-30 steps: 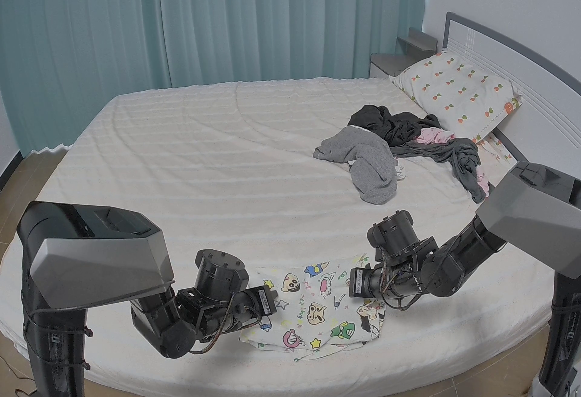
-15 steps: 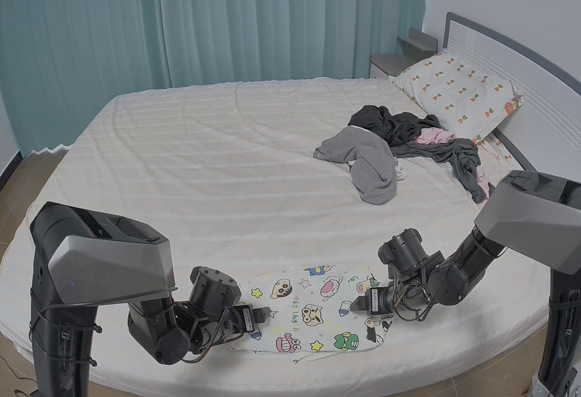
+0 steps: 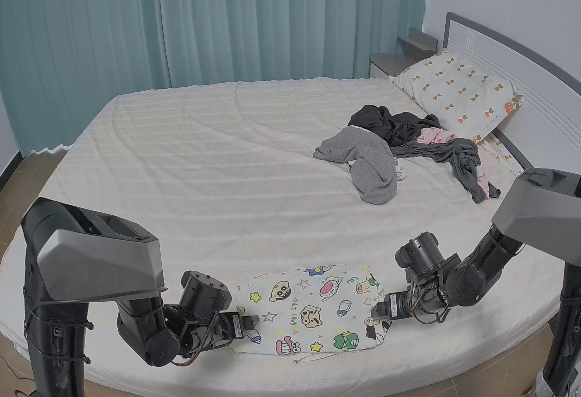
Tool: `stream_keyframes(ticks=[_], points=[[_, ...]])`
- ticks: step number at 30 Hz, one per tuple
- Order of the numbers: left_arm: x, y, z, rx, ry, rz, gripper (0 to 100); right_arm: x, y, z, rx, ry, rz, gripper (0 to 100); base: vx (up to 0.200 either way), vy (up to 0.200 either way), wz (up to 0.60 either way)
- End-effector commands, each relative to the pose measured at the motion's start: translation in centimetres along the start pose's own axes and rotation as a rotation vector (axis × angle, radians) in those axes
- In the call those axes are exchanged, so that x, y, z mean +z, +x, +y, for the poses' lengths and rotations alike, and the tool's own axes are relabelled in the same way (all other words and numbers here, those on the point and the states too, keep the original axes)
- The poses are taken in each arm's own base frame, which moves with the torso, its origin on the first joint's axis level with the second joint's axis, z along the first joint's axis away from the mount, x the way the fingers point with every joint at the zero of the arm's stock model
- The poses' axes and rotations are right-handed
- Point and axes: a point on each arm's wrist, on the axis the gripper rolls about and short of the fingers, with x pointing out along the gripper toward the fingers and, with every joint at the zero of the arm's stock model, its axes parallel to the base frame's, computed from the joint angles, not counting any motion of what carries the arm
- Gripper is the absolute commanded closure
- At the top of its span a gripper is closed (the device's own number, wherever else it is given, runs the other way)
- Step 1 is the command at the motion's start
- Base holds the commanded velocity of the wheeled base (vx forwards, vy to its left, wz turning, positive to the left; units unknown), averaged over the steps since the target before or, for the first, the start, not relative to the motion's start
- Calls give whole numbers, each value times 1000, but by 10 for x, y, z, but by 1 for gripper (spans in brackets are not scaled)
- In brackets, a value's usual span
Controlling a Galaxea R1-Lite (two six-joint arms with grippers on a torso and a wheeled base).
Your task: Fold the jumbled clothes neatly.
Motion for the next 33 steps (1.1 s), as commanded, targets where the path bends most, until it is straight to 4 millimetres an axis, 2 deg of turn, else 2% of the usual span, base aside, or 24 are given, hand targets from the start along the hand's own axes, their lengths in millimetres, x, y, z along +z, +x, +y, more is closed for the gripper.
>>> stream_keyframes(ticks=[1, 3, 6, 7, 8, 9, 10, 13, 17, 18, 20, 21, 22, 26, 29, 33], points=[[41, -51, -5, -91, -126, -172, 0, 10, -79, -8, 76, 65, -229, 0, 0, 0, 0], [46, -69, -4, -111, -134, -209, 0, 5, -101, -13, 76, 76, -302, 0, 0, 0, 0], [52, -116, -4, -144, -144, -327, 0, -11, -149, -27, 102, 98, -469, 0, 0, 0, 0], [52, -125, -3, -140, -145, -353, 0, -16, -159, -31, 110, 99, -500, 0, 0, 0, 0], [52, -125, -3, -140, -145, -353, 0, -16, -159, -31, 110, 99, -500, 0, 0, 0, 0], [47, -146, -2, -110, -114, -418, 0, -33, -185, -43, 129, 85, -573, 0, 0, 0, 0], [42, -156, 1, -63, -85, -464, 0, -46, -200, -52, 141, 68, -618, 0, 0, 0, 0], [32, -183, 9, -4, -68, -554, 0, -80, -227, -73, 141, 23, -717, 0, 0, 0, 0], [21, -224, 22, -44, -94, -656, 0, -113, -247, -101, -34, 18, -800, 0, 0, 0, 0], [20, -231, 25, -30, -94, -671, 0, -118, -251, -105, -60, 29, -814, 0, 0, 0, 0], [20, -231, 25, -30, -94, -671, 0, -118, -251, -105, -60, 29, -814, 0, 0, 0, 0], [10, -250, 41, 68, -95, -691, 0, -135, -263, -116, -121, 74, -869, 0, 0, 0, 0], [10, -250, 41, 68, -95, -691, 0, -135, -263, -116, -121, 74, -869, 0, 0, 0, 0], [-4, -277, 69, 170, -157, -745, 0, -161, -269, -127, -265, 92, -919, 0, 0, 0, 0], [-13, -292, 82, 234, -158, -780, 0, -179, -273, -129, -339, 55, -960, 0, 0, 0, 0], [-42, -317, 100, 270, -62, -853, 0, -210, -269, -130, -366, -39, -1059, 0, 0, 0, 0]])
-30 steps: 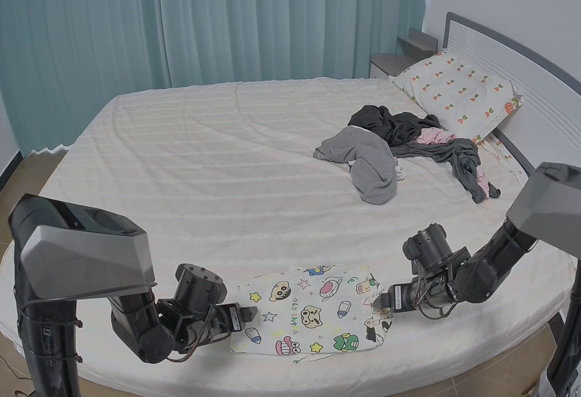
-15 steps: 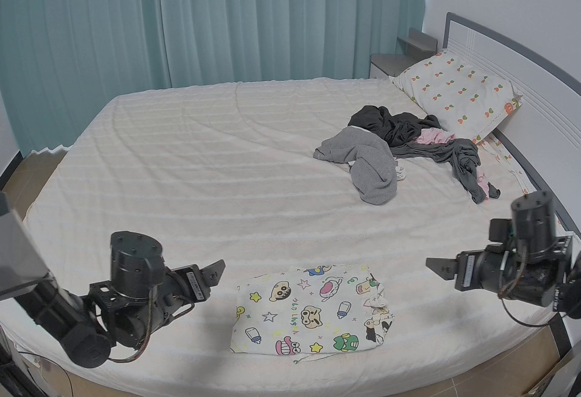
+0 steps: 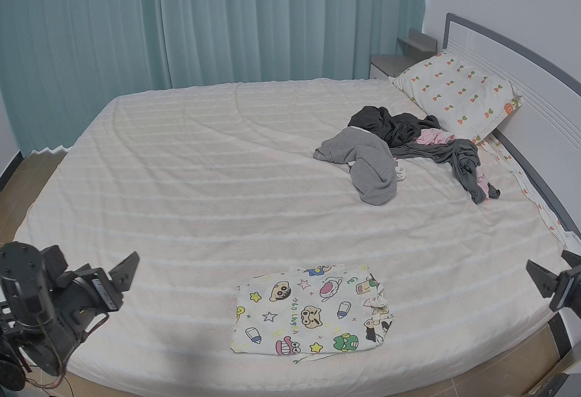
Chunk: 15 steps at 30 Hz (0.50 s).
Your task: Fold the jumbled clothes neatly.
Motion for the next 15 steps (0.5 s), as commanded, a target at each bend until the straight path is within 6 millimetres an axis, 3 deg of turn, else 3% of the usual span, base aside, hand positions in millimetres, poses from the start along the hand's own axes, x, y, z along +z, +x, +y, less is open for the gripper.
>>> stream_keyframes(ticks=[1, 4, 8, 10, 15], points=[[-9, -93, 75, 129, 72, -271, 0, -63, -74, -25, -182, -129, -310, 0, 0, 0, 0], [-21, -115, 89, 229, 169, -317, 0, -72, -81, -25, -239, -141, -353, 0, 0, 0, 0], [-31, -127, 95, 322, 202, -362, 0, -84, -72, -24, -227, -123, -317, 0, 0, 0, 0], [-33, -126, 95, 325, 194, -362, 0, -98, -60, -24, -202, -106, -293, 0, 0, 0, 0], [-45, -118, 97, 296, 192, -314, 0, -97, -59, -19, 22, 10, -332, 0, 0, 0, 0]])
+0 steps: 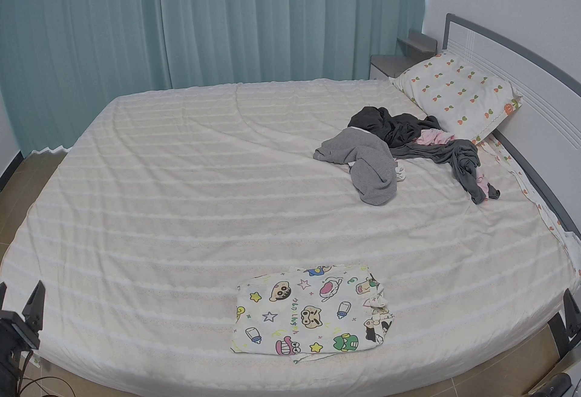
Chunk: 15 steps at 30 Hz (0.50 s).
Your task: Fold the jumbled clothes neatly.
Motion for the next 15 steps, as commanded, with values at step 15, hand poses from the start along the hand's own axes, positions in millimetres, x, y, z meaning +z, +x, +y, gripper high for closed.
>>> stream_keyframes(ticks=[15], points=[[-52, -21, 9, 70, -5, -59, 0, -40, -7, 8, 180, 57, 31, 0, 0, 0, 0]])
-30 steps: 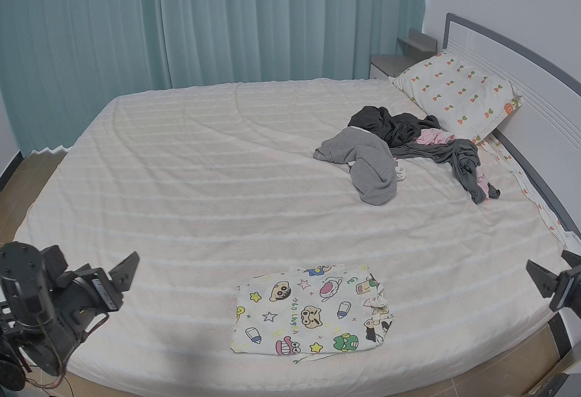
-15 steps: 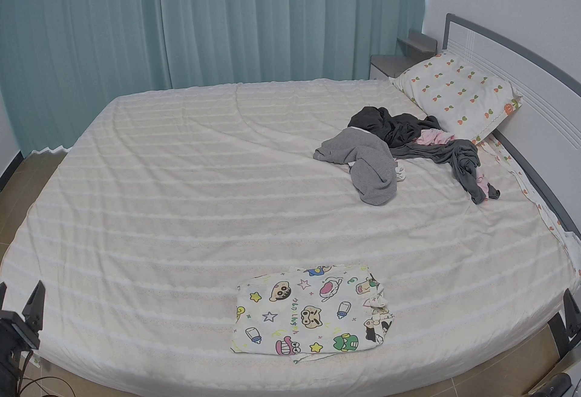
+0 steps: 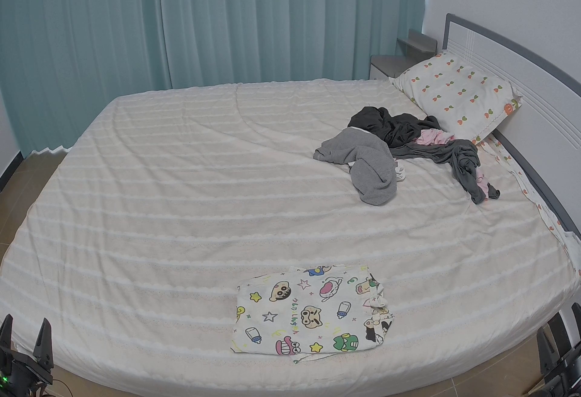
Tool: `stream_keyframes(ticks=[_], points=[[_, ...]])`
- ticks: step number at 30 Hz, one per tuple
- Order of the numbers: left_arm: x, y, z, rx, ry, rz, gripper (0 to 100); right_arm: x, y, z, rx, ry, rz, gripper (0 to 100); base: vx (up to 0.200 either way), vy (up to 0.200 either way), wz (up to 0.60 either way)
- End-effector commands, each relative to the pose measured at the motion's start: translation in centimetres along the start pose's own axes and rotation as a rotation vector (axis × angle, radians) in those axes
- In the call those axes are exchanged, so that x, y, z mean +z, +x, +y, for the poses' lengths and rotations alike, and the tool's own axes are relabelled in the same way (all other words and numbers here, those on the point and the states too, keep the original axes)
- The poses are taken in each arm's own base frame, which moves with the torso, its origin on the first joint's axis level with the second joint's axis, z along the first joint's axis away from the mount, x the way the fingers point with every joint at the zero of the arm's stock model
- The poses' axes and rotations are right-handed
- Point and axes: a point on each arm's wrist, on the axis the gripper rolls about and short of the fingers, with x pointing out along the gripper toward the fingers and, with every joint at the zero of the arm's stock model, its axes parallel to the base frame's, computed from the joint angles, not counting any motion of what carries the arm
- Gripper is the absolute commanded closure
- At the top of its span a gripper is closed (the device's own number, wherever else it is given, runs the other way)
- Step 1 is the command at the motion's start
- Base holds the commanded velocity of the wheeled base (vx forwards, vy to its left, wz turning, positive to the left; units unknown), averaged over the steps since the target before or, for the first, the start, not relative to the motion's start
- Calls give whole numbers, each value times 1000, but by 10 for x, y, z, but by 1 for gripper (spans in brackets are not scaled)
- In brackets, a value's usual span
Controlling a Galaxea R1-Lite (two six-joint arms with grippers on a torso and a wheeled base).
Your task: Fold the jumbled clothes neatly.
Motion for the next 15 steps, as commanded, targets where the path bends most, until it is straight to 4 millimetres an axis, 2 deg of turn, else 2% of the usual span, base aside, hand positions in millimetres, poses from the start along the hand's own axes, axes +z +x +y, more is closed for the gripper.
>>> stream_keyframes(ticks=[1, 6, 9, 13, 15], points=[[-6, -5, 0, 95, -12, -58, 0, -3, 2, 0, -11, 11, 29, 0, 0, 0, 0], [-6, -6, 0, 74, -86, -71, 0, -4, -2, 0, 17, -5, -30, 0, 0, 0, 0], [-8, -9, -5, -244, -57, -80, 0, -4, -1, 0, 22, -2, -37, 0, 0, 0, 0], [-13, -8, -7, -334, 83, -75, 0, -4, -2, 0, 25, 1, -37, 0, 0, 0, 0], [-13, -8, -7, -355, 90, -74, 0, -4, -2, 0, 19, 5, -39, 0, 0, 0, 0]])
